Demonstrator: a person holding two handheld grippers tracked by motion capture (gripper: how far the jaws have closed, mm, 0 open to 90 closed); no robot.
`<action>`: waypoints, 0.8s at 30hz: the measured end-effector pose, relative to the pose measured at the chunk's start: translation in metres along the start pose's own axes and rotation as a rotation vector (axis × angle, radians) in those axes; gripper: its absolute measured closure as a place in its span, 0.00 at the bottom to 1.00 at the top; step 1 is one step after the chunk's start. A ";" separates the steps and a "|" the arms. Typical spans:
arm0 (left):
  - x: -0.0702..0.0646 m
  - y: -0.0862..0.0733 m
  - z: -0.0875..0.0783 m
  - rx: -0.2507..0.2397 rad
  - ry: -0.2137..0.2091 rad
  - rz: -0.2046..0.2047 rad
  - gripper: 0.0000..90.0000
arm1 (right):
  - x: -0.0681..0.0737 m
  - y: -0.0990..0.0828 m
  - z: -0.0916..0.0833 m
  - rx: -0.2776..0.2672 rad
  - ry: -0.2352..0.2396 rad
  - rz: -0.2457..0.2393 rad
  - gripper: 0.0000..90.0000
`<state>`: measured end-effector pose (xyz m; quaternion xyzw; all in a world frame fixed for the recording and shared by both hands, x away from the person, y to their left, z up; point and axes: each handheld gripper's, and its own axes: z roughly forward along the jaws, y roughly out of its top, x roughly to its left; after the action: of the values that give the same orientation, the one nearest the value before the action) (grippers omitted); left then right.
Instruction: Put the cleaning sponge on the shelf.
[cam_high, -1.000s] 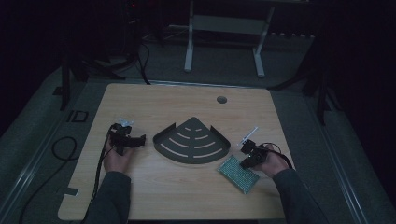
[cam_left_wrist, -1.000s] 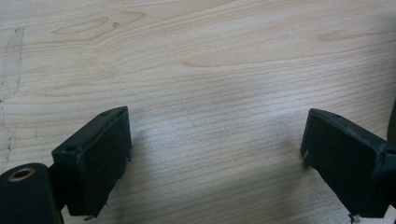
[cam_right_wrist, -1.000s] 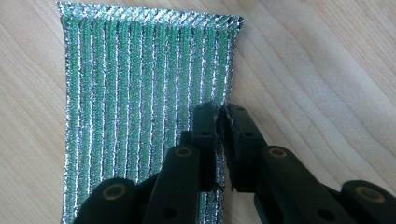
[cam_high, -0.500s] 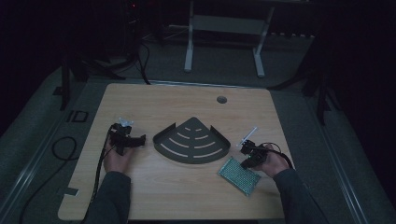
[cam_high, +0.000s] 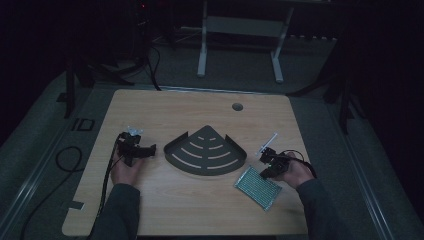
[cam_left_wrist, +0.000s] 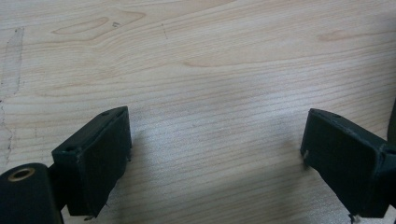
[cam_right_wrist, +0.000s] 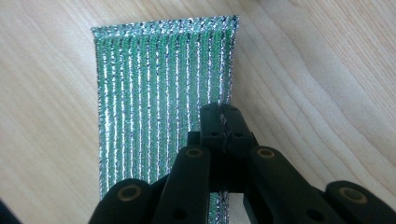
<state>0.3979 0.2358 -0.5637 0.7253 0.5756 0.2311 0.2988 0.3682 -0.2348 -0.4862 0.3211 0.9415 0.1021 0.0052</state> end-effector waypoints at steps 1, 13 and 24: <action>0.000 0.000 0.000 0.000 0.000 0.000 0.10 | 0.000 0.000 -0.001 -0.001 0.000 0.002 0.99; 0.000 0.000 0.000 0.000 0.000 0.000 0.10 | -0.002 0.004 -0.019 -0.028 -0.008 0.001 1.00; 0.000 0.000 0.000 0.000 0.000 0.000 0.10 | -0.005 0.006 -0.032 -0.048 -0.033 0.002 1.00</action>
<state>0.3979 0.2357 -0.5638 0.7251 0.5757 0.2311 0.2990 0.3729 -0.2393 -0.4542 0.3234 0.9383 0.1193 0.0281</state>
